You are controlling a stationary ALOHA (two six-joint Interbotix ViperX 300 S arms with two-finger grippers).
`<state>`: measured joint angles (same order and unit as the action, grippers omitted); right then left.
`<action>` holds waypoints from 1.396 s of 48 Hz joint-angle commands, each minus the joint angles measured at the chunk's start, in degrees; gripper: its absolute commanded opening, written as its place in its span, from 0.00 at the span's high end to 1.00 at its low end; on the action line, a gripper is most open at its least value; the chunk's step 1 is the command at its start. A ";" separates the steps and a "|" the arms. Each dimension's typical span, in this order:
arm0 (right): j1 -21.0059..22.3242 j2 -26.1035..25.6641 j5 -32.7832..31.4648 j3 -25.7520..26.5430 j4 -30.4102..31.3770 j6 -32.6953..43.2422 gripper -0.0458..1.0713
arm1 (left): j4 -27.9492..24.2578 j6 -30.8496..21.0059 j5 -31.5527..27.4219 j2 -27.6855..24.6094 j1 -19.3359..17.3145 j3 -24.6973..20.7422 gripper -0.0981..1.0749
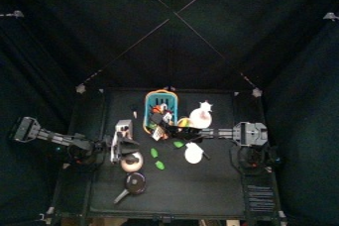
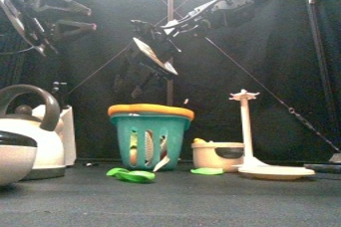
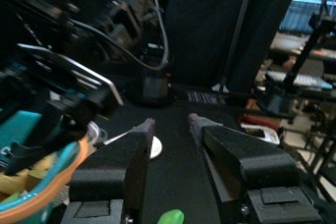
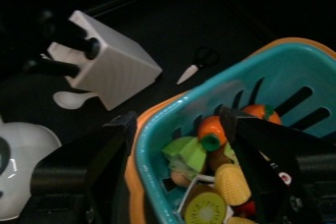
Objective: Grab spoon
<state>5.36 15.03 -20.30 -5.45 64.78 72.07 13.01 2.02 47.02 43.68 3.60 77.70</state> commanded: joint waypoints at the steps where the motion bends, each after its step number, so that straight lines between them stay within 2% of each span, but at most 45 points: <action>1: -1.67 -2.02 0.18 1.58 0.97 -0.09 0.08 | -0.09 0.18 0.09 3.87 -3.96 0.70 0.26; 8: -4.57 -1.32 0.18 2.02 3.34 0.00 0.08 | 0.18 0.00 -1.32 6.33 -10.55 2.20 0.26; 18: -6.50 2.46 0.26 3.43 8.26 -0.53 0.09 | 5.45 -0.09 -10.11 6.42 -23.47 3.52 0.26; 22: -6.68 4.04 0.26 4.57 9.58 -0.62 0.09 | 6.77 0.09 -13.54 6.42 -27.25 3.52 0.26; 33: -6.24 7.91 0.18 8.70 10.28 -0.62 0.09 | 6.68 0.00 -21.97 6.42 -34.72 3.87 0.29; 37: -6.24 9.40 0.18 10.11 10.37 -0.70 0.09 | 6.68 0.09 -24.87 6.50 -36.30 4.13 0.33; 46: -6.15 12.22 0.18 13.10 10.02 -0.62 0.09 | 6.50 0.00 -29.18 6.59 -37.35 4.75 0.41; 67: -5.80 16.35 0.26 18.63 8.26 -0.62 0.12 | 6.42 0.09 -31.11 7.73 -37.44 4.75 0.42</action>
<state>-0.88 32.70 -20.21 10.90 73.21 71.37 19.60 1.93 15.73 51.33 -33.57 83.23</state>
